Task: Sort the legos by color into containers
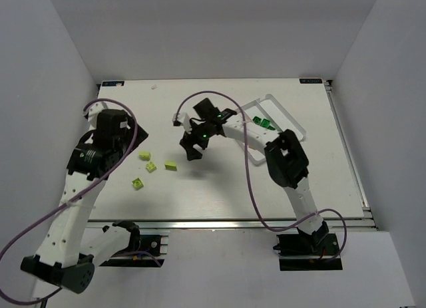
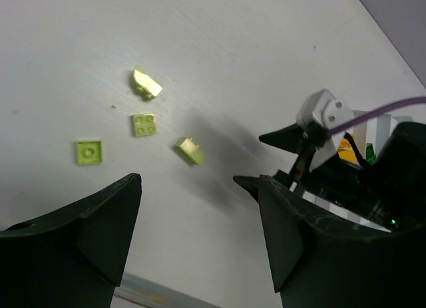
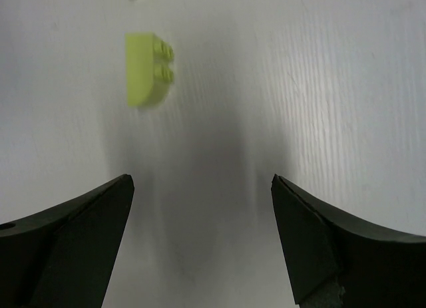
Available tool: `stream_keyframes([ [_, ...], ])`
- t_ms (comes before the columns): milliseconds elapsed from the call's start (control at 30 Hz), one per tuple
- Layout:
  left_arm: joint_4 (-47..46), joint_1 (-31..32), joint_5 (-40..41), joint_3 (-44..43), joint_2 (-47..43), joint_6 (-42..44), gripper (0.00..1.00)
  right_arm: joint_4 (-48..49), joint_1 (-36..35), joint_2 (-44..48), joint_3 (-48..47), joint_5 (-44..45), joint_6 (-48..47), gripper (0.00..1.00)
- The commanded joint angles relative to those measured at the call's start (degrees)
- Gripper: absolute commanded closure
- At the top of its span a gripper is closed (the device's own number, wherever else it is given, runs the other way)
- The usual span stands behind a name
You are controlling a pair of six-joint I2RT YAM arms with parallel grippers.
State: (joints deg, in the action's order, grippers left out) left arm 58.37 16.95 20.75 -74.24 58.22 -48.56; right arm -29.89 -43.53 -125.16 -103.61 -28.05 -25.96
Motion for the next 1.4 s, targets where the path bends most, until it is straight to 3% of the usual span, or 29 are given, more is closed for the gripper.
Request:
stream_keyframes([
  [0, 10.43, 0.01, 6.31, -0.82, -5.03, -2.59, 0.19, -2.97, -4.71, -4.64, -8.78, 3.35, 5.74, 0.11],
  [367, 17.3, 0.01, 7.11, 1.55, -11.72, -6.9, 0.19, -2.37, -8.59, -11.59, -14.77, 5.11, 6.09, 0.11],
  [667, 16.6, 0.01, 4.3, 10.6, -13.3, -9.89, 0.17, -1.49, -10.0, -16.87, -19.44, 7.66, 5.83, 0.14],
  [733, 16.6, 0.01, 4.21, 12.96, -13.91, -11.46, 0.17, -0.26, -10.17, -16.6, -18.73, 7.4, 5.83, 0.2],
  [867, 15.55, 0.01, 3.42, 16.56, -15.5, -13.23, 0.16, 1.41, -10.44, -16.69, -17.42, 6.43, 5.56, 0.41],
  [900, 15.29, 0.01, 2.98, 17.19, -15.5, -13.41, 0.17, 1.67, -10.44, -16.78, -17.41, 5.91, 5.39, 0.59],
  [967, 14.67, 0.01, 1.93, 19.03, -14.89, -13.58, 0.19, 1.94, -10.35, -16.78, -17.33, 5.56, 5.13, 0.78],
  [1000, 14.58, 0.01, 0.79, 19.65, -14.19, -13.76, 0.22, 1.94, -10.35, -16.34, -17.06, 4.6, 5.13, 0.94],
  [1033, 14.32, 0.01, 0.43, 20.35, -13.83, -13.93, 0.25, 2.11, -9.83, -15.73, -16.54, 4.24, 5.04, 1.0],
  [1233, 7.3, 0.01, -3.78, 26.68, -10.77, -11.66, 0.62, 7.39, -5.52, -4.49, -7.13, 2.13, 8.8, 1.0],
  [1333, 4.04, -0.51, -4.67, 28.71, -7.34, -9.2, 0.63, 6.51, 0.45, 1.4, -5.91, 1.42, 13.2, 1.0],
  [1367, 1.95, -1.21, -4.84, 29.06, -4.98, -8.49, 0.56, 6.77, 4.29, 3.24, -4.68, 1.94, 13.38, 1.0],
])
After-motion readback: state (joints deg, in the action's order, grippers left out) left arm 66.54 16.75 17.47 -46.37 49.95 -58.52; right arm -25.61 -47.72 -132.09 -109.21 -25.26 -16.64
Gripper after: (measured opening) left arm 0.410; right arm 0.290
